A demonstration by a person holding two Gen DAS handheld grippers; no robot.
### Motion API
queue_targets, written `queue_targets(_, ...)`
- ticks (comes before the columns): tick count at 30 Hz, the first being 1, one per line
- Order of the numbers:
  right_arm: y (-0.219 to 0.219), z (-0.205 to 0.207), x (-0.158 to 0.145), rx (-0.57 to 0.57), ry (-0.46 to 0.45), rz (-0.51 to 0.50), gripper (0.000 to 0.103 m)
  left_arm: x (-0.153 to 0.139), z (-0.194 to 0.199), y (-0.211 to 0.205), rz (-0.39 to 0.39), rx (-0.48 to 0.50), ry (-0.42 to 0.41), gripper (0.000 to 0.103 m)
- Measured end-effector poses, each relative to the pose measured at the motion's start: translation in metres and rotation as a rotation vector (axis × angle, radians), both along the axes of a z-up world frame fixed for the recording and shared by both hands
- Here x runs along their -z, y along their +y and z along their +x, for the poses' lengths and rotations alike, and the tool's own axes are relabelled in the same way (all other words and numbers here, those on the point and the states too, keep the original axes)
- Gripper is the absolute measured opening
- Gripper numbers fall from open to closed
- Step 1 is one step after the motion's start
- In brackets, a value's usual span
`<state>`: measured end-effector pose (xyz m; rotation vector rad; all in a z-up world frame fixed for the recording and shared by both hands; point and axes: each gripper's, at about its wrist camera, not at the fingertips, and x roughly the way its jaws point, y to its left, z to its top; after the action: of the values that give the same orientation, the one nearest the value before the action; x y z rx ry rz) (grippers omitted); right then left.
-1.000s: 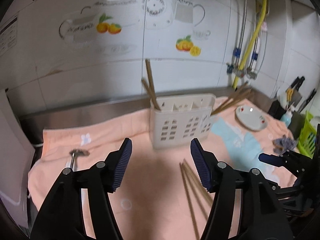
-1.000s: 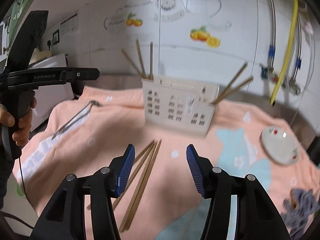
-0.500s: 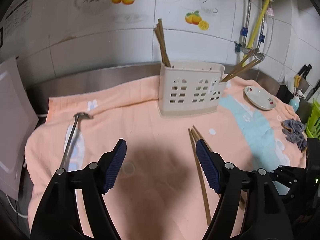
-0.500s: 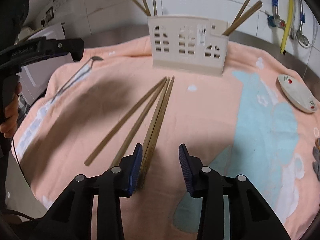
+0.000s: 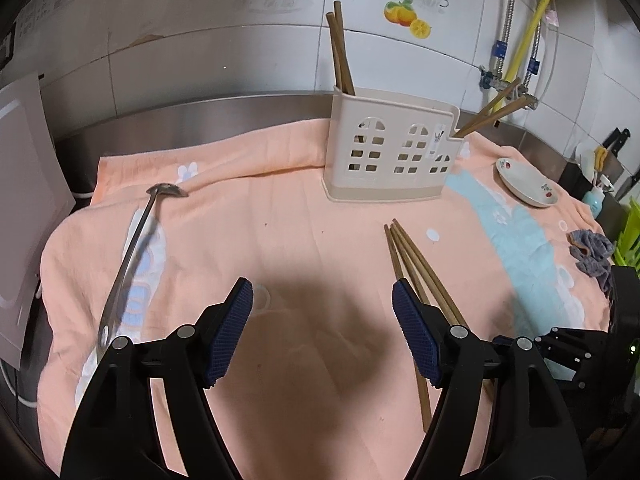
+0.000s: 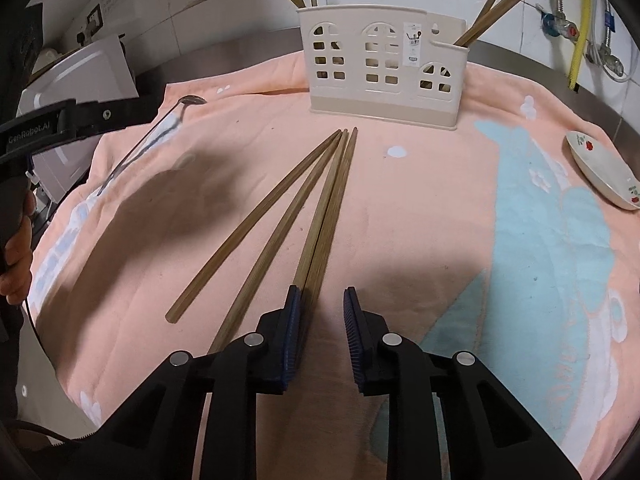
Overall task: Organize utensils
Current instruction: 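Move both open tools back down to the chopsticks on the towel, then close the left tool on a chopstick while the right tool closes on another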
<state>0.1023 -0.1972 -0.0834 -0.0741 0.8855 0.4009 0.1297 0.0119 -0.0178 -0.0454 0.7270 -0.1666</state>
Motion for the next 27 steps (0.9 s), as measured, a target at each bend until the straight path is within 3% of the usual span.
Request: queue_targets(27,0.011,-0.002,0.004,-0.009,-0.02,-0.107,0.013,0.015,-0.009,0.002,-0.018,-0.006,0.036,0.072)
